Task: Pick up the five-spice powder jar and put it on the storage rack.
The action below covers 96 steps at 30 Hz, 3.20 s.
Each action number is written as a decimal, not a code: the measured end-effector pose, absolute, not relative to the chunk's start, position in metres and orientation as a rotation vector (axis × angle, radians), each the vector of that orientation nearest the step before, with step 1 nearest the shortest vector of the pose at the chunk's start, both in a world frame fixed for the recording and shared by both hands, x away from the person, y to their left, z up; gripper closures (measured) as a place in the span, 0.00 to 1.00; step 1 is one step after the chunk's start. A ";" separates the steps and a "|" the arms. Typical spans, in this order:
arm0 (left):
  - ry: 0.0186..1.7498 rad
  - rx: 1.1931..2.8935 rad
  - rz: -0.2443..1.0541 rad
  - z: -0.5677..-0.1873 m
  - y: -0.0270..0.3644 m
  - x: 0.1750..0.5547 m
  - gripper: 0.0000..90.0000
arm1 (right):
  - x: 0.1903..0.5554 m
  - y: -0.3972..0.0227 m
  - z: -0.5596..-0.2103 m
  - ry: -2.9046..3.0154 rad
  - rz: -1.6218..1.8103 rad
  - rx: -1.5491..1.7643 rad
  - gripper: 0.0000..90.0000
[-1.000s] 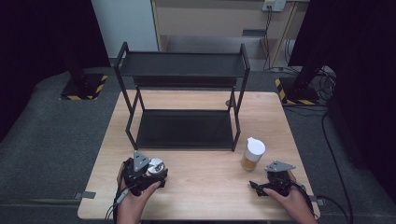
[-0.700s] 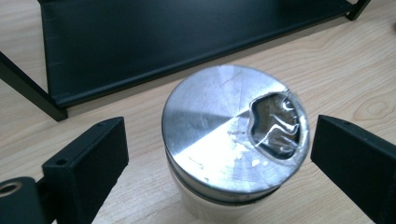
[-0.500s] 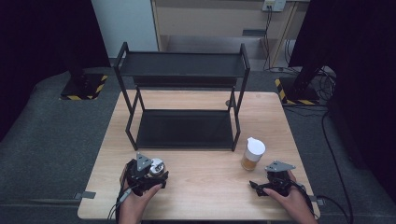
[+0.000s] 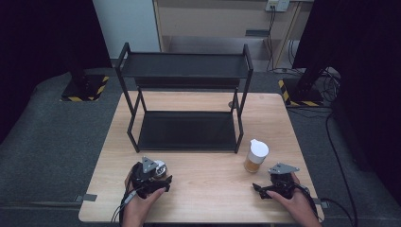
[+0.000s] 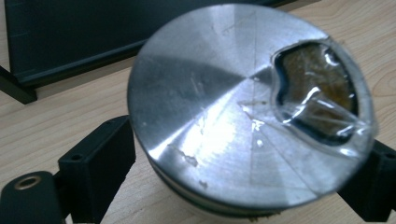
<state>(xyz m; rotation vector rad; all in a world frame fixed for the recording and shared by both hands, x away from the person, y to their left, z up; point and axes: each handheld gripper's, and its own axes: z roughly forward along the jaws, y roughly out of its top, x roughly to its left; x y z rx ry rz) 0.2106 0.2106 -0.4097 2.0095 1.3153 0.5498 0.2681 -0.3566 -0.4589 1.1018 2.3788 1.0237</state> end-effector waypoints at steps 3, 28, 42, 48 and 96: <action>1.323 2.016 0.546 -0.411 0.211 0.213 0.12 | 0.268 -0.357 -0.459 2.379 1.023 1.101 0.02; 1.287 2.037 0.534 -0.417 0.212 0.218 0.32 | 0.268 -0.357 -0.459 2.379 1.024 1.102 0.02; 1.303 2.037 0.548 -0.415 0.210 0.217 0.33 | 0.268 -0.357 -0.459 2.379 1.024 1.102 0.02; 1.317 1.999 0.563 -0.411 0.214 0.212 0.33 | 0.268 -0.357 -0.459 2.379 1.023 1.101 0.02; 1.407 1.920 0.659 -0.392 0.210 0.219 0.33 | 0.268 -0.357 -0.459 2.379 1.024 1.100 0.02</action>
